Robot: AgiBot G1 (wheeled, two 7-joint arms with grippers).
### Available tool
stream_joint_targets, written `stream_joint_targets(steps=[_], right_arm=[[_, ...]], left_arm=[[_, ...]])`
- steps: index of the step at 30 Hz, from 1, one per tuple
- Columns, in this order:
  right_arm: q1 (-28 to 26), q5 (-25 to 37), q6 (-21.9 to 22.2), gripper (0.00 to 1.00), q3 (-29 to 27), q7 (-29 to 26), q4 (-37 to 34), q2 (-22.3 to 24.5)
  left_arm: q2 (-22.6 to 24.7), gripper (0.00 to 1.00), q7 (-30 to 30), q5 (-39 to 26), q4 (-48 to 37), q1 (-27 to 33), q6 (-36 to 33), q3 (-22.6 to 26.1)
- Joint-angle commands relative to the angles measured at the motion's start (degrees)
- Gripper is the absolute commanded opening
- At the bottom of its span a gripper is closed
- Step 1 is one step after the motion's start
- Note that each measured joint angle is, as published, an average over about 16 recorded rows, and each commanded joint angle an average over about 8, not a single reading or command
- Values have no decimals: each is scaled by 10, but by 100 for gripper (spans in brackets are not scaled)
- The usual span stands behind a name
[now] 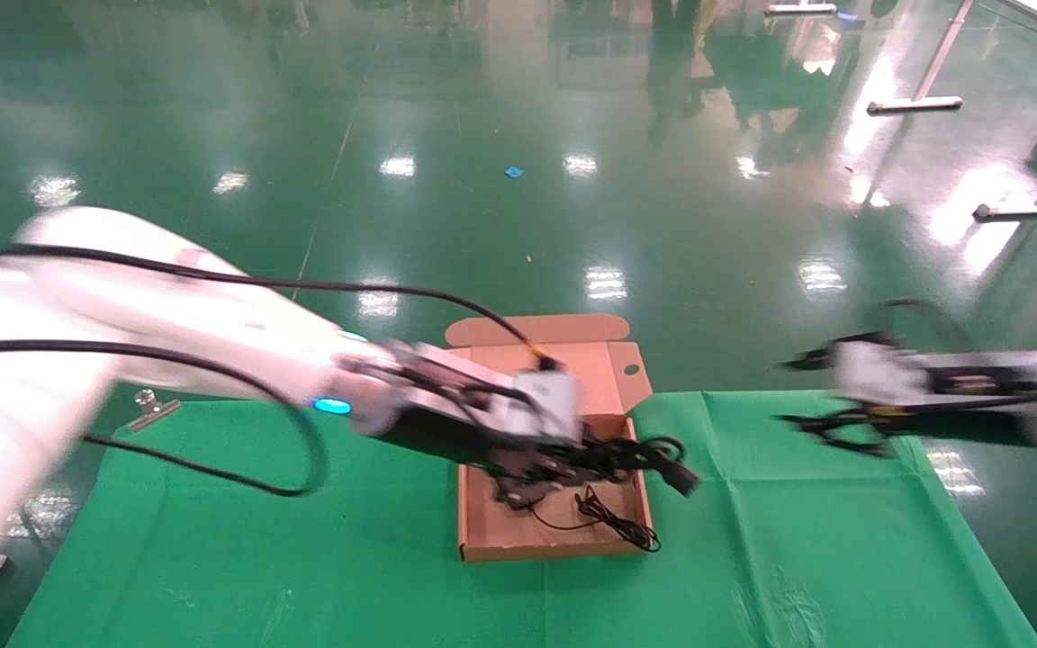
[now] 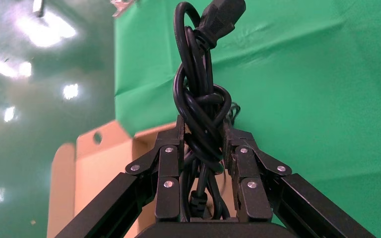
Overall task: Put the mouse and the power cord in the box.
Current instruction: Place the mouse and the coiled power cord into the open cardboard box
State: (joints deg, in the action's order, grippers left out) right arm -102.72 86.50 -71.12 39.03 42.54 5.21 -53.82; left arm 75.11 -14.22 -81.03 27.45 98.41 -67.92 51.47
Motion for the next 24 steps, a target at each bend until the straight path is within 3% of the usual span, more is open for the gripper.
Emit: stream_joint_targets(steps=[1, 5, 9, 17, 24], right_arm=[[-22, 4, -41, 100, 3, 21, 5, 41], [-63, 24, -110, 100, 16, 31, 4, 109], [-87, 41, -138, 100, 26, 28, 3, 144], [-103, 49, -163, 100, 31, 25, 4, 173], [-99, 48, -154, 100, 30, 24, 4, 162]], left_arm=[[33, 0, -22, -18, -19, -5, 30, 14], [38, 0, 1, -15, 9, -48, 133, 56], [37, 4, 43, -7, 29, -72, 191, 98], [45, 99, 82, -5, 40, -83, 228, 147], [40, 100, 77, -4, 41, -81, 220, 140]])
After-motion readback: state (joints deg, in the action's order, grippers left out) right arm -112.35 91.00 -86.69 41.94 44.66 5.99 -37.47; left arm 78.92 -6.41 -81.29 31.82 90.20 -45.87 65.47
